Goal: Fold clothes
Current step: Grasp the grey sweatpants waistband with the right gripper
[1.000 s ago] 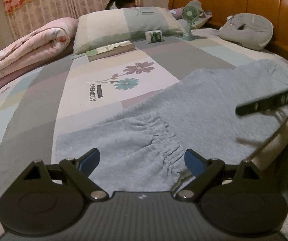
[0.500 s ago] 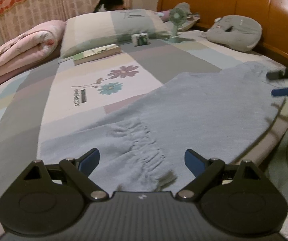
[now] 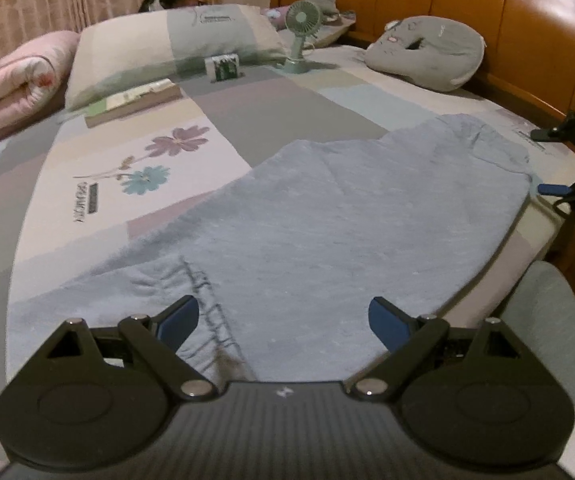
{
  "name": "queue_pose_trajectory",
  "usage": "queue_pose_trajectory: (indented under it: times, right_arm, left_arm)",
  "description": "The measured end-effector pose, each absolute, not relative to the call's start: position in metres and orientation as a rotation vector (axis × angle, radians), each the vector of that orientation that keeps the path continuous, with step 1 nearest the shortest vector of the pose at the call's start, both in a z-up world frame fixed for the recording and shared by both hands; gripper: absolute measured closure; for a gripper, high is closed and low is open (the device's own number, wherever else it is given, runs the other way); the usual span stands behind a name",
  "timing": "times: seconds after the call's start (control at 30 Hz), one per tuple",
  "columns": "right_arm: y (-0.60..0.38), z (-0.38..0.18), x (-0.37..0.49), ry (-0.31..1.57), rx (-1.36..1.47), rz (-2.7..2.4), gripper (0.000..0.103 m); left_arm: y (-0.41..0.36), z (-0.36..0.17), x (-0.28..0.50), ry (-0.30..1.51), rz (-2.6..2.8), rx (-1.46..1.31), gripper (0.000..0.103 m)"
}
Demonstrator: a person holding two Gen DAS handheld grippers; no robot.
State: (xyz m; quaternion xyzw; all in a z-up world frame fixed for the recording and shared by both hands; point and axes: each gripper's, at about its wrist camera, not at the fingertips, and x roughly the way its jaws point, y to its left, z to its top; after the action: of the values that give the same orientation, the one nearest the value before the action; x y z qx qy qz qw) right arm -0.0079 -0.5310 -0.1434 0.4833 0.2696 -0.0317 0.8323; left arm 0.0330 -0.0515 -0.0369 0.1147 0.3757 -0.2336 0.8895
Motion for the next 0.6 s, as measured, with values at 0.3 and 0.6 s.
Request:
queue_pose_trajectory:
  times: [0.3,0.6]
  right_arm:
    - [-0.530,-0.156,0.025,0.586,1.051,-0.080,0.000]
    - [-0.536,-0.161,0.034,0.554,1.075,-0.050,0.000]
  left_arm:
    - [-0.059,-0.038,0.034,0.790,-0.476,0.252,0.011]
    - [-0.062,-0.040,0.033,0.786,-0.477,0.271,0.011]
